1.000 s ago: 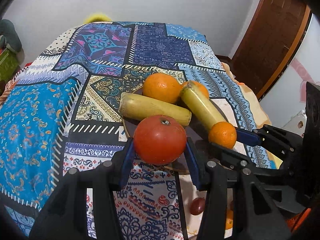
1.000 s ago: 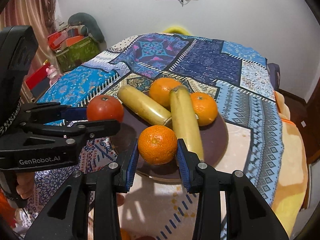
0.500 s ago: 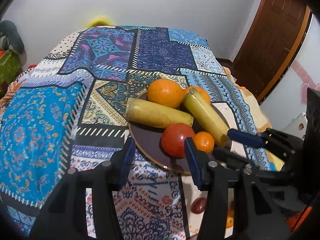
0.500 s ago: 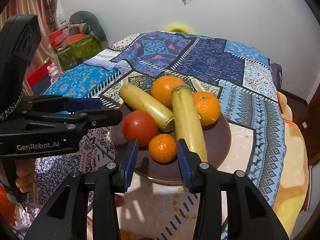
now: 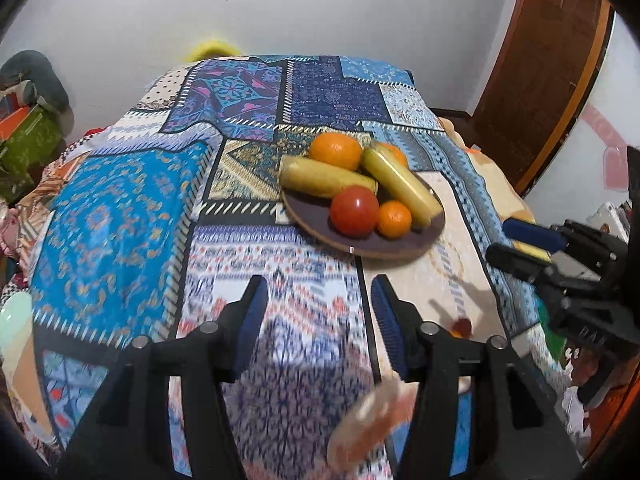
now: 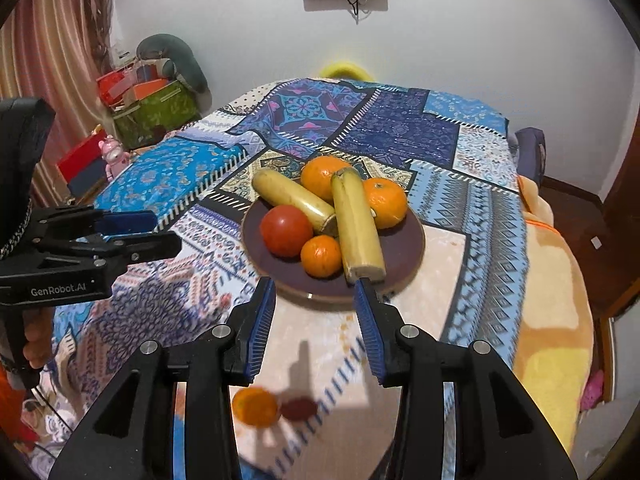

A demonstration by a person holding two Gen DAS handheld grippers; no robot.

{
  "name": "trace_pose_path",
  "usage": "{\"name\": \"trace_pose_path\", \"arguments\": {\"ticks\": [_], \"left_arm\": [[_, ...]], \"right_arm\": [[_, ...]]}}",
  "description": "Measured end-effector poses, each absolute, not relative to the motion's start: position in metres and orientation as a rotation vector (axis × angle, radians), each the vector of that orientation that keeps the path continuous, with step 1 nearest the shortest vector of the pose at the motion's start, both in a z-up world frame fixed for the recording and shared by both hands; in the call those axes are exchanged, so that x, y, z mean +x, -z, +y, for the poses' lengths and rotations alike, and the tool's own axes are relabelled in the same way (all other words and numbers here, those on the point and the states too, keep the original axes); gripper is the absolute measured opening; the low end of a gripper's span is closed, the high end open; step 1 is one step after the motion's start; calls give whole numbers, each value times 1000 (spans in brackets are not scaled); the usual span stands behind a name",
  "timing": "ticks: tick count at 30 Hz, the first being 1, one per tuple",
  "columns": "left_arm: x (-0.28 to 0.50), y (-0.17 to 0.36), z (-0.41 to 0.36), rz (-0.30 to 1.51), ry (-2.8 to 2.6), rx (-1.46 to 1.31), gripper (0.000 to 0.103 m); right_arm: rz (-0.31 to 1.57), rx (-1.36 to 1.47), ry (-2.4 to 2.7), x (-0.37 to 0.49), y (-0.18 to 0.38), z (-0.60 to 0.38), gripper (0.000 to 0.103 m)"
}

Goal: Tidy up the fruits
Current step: 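Release both fruits on the plate and withdraw both tools toward the quilt, then grasp the peeled pomelo piece with the left tool while the right tool grasps another mandarin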

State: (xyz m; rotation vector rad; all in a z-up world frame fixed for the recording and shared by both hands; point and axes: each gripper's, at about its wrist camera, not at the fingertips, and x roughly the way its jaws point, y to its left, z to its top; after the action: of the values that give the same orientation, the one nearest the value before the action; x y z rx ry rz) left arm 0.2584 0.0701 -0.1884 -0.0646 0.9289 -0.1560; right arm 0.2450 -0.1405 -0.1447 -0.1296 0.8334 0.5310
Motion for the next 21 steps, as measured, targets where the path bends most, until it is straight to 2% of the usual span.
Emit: {"name": "trace_pose_path", "arguments": {"ticks": [4, 5, 11, 21], "left_arm": [[232, 188, 69, 944, 149, -63, 62], [225, 189, 68, 952, 145, -62, 67], [199, 205, 54, 997, 144, -32, 80], [195, 250, 37, 1100, 203, 38, 80]], "right_arm": [[819, -132, -522, 225, 138, -146, 45], [817, -130, -522, 221, 137, -148, 45], [814, -144, -526, 197, 137, -152, 45], [864, -138, -525, 179, 157, -160, 45]]}}
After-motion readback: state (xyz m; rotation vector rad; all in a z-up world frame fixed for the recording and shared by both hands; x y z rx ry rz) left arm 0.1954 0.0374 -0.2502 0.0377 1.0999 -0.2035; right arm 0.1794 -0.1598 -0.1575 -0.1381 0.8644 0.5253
